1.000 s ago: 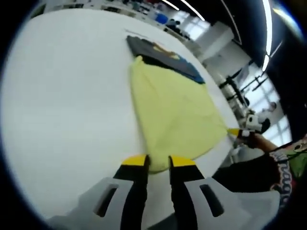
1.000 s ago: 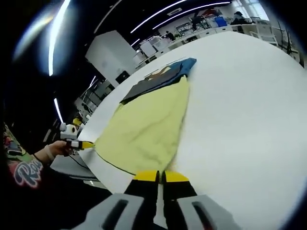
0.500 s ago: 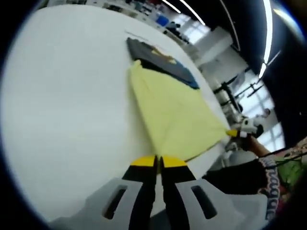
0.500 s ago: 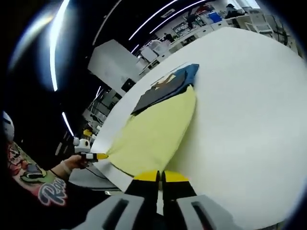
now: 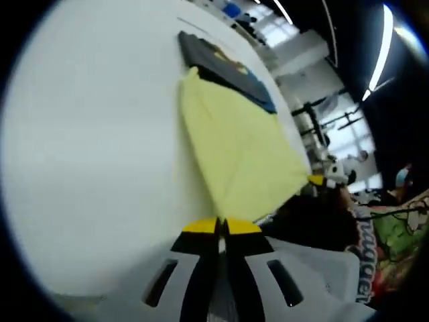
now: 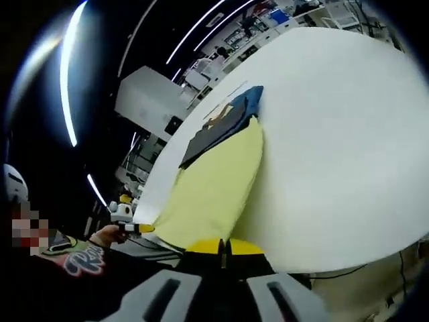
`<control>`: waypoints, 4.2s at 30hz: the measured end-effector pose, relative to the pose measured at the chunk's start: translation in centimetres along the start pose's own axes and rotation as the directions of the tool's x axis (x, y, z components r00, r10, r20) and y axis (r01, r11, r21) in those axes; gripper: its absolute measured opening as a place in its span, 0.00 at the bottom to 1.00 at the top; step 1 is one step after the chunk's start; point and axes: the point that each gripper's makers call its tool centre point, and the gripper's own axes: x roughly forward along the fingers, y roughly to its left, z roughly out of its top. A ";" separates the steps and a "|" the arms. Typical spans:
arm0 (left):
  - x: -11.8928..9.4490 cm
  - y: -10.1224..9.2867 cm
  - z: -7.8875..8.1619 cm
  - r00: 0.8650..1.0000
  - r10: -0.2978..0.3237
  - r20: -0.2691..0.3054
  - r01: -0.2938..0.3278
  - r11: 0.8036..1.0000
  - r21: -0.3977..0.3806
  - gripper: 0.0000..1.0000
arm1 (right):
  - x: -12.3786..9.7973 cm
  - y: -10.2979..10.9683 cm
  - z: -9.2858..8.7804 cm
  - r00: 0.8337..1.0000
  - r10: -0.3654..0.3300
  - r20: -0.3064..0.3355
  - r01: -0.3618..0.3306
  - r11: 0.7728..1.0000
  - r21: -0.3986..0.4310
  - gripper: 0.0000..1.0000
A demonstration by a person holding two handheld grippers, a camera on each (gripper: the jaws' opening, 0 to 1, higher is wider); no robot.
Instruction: Fold the garment on the visible template until the final outline fits inside the template.
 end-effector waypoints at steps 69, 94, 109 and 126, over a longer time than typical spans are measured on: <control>5.0 1.0 33.1 0.799 -0.081 0.596 0.199 0.971 -0.134 0.00 | 12.3 -2.5 30.9 0.960 0.092 0.265 -0.120 0.989 0.091 0.00; 9.0 6.2 32.0 0.860 0.067 0.506 0.055 0.973 -0.223 0.00 | 17.0 -8.3 30.2 0.981 -0.043 0.189 0.017 0.990 0.138 0.00; 8.6 6.6 32.8 0.851 0.058 0.522 0.041 0.984 -0.175 0.03 | 15.9 -7.3 31.1 0.972 -0.021 0.233 0.011 0.999 0.045 0.08; 8.3 5.3 33.9 0.844 0.009 0.537 0.149 0.957 -0.249 0.01 | 17.2 -6.9 31.3 0.977 0.005 0.212 -0.026 0.995 0.096 0.00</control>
